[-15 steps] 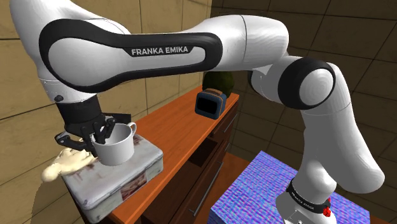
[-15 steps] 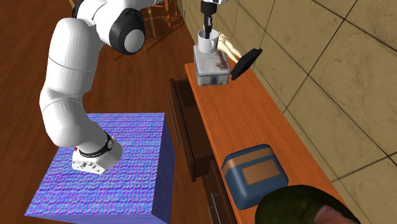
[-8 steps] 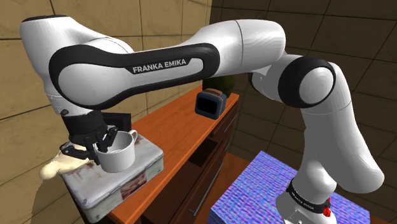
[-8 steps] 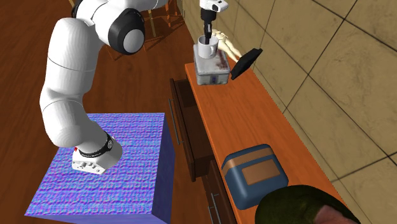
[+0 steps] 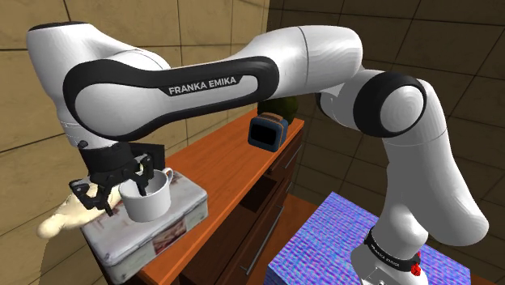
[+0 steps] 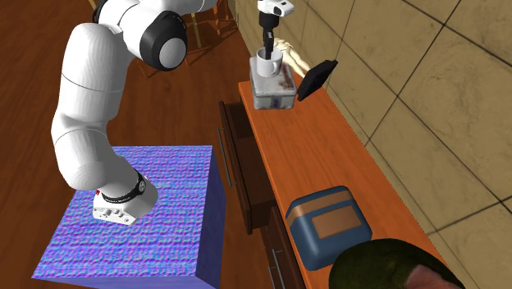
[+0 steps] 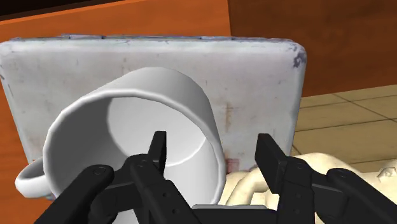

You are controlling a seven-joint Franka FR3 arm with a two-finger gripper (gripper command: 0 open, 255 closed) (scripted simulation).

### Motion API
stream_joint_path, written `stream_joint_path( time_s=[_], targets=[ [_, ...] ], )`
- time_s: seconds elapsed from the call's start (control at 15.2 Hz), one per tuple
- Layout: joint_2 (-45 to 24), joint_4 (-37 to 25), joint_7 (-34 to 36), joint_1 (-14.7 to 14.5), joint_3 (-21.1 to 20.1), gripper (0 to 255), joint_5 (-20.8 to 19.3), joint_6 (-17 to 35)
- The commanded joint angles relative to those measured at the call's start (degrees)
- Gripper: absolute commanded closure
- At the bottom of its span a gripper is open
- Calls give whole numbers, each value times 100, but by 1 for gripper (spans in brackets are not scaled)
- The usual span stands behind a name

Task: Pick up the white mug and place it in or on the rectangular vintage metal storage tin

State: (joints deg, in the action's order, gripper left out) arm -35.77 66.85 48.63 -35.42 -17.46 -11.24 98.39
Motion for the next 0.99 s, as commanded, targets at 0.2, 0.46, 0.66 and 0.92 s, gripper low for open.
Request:
stream_joint_path(
  time_s=[0.2, 0.46, 0.66, 0.92],
  targets=[
    [-3, -1, 0, -2, -1, 0, 1, 3],
    [-191, -1054, -54, -154, 7, 0, -23, -851],
    [-190, -1053, -54, -154, 8, 0, -22, -850],
    [-191, -1055, -55, -154, 8, 0, -22, -851]
  ],
)
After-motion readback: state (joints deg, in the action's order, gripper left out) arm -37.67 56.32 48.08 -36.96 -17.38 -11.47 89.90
